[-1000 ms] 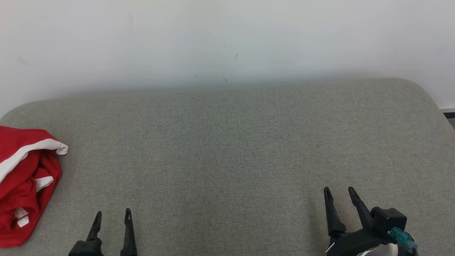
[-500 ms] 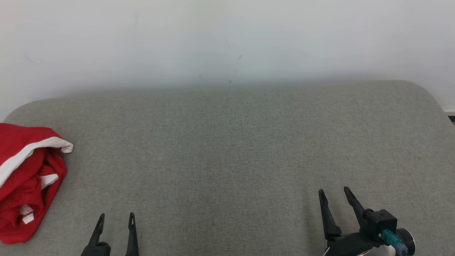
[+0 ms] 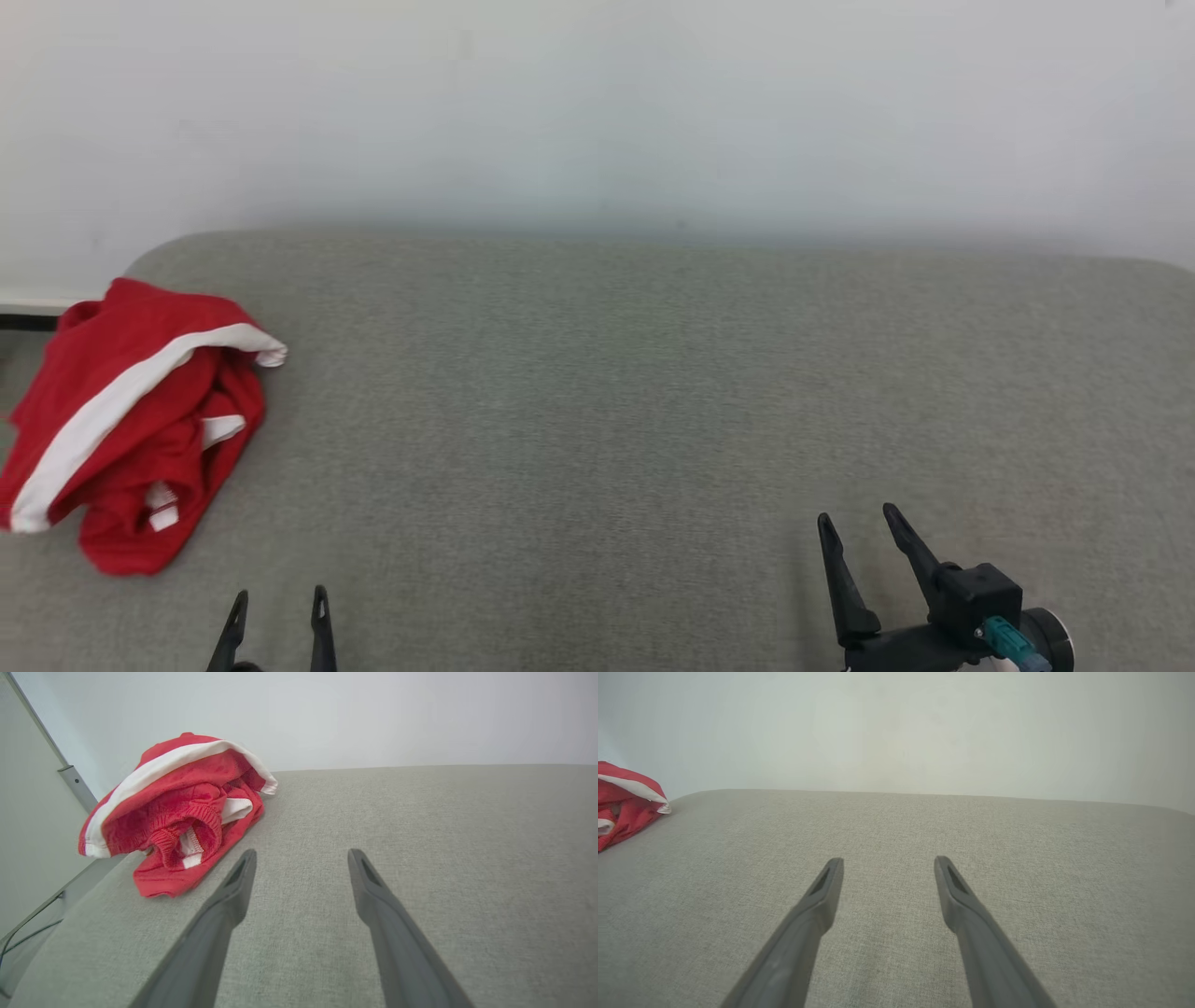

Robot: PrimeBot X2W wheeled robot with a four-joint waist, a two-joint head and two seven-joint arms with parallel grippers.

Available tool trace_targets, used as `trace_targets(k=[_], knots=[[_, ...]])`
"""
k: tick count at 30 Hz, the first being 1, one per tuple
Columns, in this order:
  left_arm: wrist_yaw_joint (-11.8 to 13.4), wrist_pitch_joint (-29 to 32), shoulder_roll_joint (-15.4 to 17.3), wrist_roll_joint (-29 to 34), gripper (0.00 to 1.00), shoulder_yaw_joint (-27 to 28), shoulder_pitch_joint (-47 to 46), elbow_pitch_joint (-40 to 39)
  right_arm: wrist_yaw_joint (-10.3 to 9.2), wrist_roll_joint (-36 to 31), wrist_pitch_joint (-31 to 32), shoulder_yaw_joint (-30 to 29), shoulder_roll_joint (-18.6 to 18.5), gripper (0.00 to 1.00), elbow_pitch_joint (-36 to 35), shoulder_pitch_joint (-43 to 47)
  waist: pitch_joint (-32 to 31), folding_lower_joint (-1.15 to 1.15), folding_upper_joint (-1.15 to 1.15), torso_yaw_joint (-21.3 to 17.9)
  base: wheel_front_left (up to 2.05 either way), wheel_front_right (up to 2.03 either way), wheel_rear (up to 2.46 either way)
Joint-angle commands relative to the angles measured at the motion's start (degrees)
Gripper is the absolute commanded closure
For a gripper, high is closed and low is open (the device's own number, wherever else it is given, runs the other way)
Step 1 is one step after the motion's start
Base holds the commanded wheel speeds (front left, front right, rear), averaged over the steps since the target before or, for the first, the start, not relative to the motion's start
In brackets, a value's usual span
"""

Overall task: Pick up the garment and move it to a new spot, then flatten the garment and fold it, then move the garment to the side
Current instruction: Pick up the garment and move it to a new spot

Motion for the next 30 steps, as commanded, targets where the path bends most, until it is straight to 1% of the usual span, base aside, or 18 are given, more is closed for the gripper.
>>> trace_targets(k=[1, 4, 13, 17, 21, 26, 30], knots=[[-0.1, -0.2, 0.4, 0.2, 0.00, 0.4, 1.1, 0.2, 0.19, 0.3, 0.0, 0.3, 0.2, 0.00, -0.1, 0.7, -0.7, 0.00, 0.00, 3.0, 0.00, 0.00, 0.00], [0.5, -0.2, 0.3, 0.3, 0.00, 1.1, 2.0, -0.3, 0.19, 0.6, 0.0, 0.8, 0.4, 0.00, -0.1, 0.7, -1.0, 0.00, 0.00, 5.3, 0.00, 0.00, 0.00], [0.5, -0.2, 0.5, -0.2, 0.00, 3.6, 3.3, -0.2, 0.19, 1.4, 0.0, 1.6, 1.0, 0.00, -0.5, 1.8, -1.3, 0.00, 0.00, 12.8, 0.00, 0.00, 0.00], [0.5, -0.2, 0.7, -0.2, 0.00, 4.5, 3.6, 0.0, 0.19, 1.7, 0.0, 2.1, 1.2, 0.00, -0.1, 1.3, -1.4, 0.00, 0.00, 15.5, 0.00, 0.00, 0.00], [0.4, -0.2, 0.9, -1.3, 0.00, 6.2, 4.1, 0.8, 0.19, 2.0, 0.0, 2.6, 1.3, 0.00, 0.2, 0.9, -1.5, 0.00, 0.00, 17.0, 0.00, 0.00, 0.00], [-1.5, -0.2, 0.4, -3.5, 0.00, 8.4, 3.9, 1.6, 0.19, 2.4, 0.0, 2.6, 1.5, 0.00, 0.3, 1.0, -1.5, 0.00, 0.00, 17.7, 0.00, 0.00, 0.00], [-3.1, -0.2, 0.2, -4.2, 0.00, 9.6, 3.2, 2.1, 0.19, 2.3, 0.0, 2.3, 1.4, 0.00, 0.5, 1.7, -1.3, 0.00, 0.00, 17.4, 0.00, 0.00, 0.00]])
